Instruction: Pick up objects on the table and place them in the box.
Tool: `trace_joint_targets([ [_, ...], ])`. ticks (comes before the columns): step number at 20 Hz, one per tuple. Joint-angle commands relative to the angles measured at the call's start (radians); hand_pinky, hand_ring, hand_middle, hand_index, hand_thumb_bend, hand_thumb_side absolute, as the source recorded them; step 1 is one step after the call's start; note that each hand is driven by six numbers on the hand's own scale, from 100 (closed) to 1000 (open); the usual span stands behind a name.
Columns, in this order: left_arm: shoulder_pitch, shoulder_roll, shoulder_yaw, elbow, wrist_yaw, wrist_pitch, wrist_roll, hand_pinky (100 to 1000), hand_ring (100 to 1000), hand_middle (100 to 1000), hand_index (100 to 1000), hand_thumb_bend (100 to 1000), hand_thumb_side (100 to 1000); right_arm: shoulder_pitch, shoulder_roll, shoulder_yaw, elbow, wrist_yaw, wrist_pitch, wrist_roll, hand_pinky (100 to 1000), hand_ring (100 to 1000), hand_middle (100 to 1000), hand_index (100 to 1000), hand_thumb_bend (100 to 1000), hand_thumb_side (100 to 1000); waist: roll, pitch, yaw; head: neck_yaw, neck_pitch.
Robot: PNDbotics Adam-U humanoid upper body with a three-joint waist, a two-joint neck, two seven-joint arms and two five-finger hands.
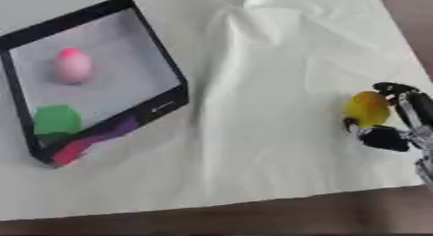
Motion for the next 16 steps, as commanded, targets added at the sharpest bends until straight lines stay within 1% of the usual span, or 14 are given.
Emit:
trace_joint_targets([
  [1, -0.013, 0.022, 0.007, -0.006, 0.001, -0.001, -0.001, 712, 586, 781, 835, 396, 529, -0.006, -0.036, -0.010, 0.003, -0.004, 0.011, -0.004, 849, 780, 774, 869, 393, 225, 0.015, 0.003, 0.001, -0.002, -0.002],
  [4, -0.013, 0.021, 0.007, -0.005, 0.002, -0.001, -0.002, 712, 586, 781, 835, 395, 530, -0.007, -0.035, -0.008, 0.001, -0.017, 0.013, -0.006, 839, 763, 756, 855, 367, 192, 0.015, 0.004, 0.000, -0.002, -0.002],
  [6, -0.014, 0.021, 0.007, -0.005, 0.002, -0.002, -0.002, 712, 586, 781, 835, 394, 530, -0.006, -0.034, -0.008, -0.002, -0.025, 0.015, -0.005, 825, 729, 725, 830, 343, 170, 0.015, 0.004, -0.001, -0.001, -0.002],
  [7, -0.014, 0.021, 0.007, -0.005, 0.002, -0.002, -0.003, 712, 586, 781, 835, 394, 530, -0.005, -0.034, -0.008, -0.003, -0.029, 0.016, -0.004, 819, 703, 704, 815, 319, 164, 0.015, 0.004, -0.001, -0.001, -0.002],
  [10, -0.013, 0.020, 0.007, -0.005, 0.002, -0.002, -0.003, 712, 586, 781, 835, 392, 531, -0.004, -0.031, -0.009, -0.017, -0.052, 0.017, -0.006, 818, 668, 672, 790, 264, 144, 0.015, 0.003, -0.001, -0.001, -0.002],
  [11, -0.013, 0.021, 0.007, -0.005, 0.002, -0.003, -0.003, 712, 586, 781, 835, 392, 530, -0.003, -0.030, -0.010, -0.025, -0.063, 0.018, -0.009, 813, 647, 651, 773, 217, 129, 0.015, 0.003, -0.002, -0.001, -0.002],
  [13, -0.013, 0.021, 0.007, -0.005, 0.001, -0.003, -0.003, 713, 586, 782, 835, 391, 530, 0.001, -0.029, -0.012, -0.048, -0.086, 0.018, -0.018, 808, 632, 634, 759, 173, 112, 0.014, 0.002, -0.002, 0.000, -0.002],
  [16, -0.012, 0.022, 0.007, -0.005, 0.001, -0.003, -0.004, 713, 586, 782, 835, 390, 531, 0.005, -0.031, -0.017, -0.071, -0.109, 0.011, -0.035, 807, 622, 622, 747, 145, 100, 0.012, 0.000, -0.003, 0.000, -0.002],
])
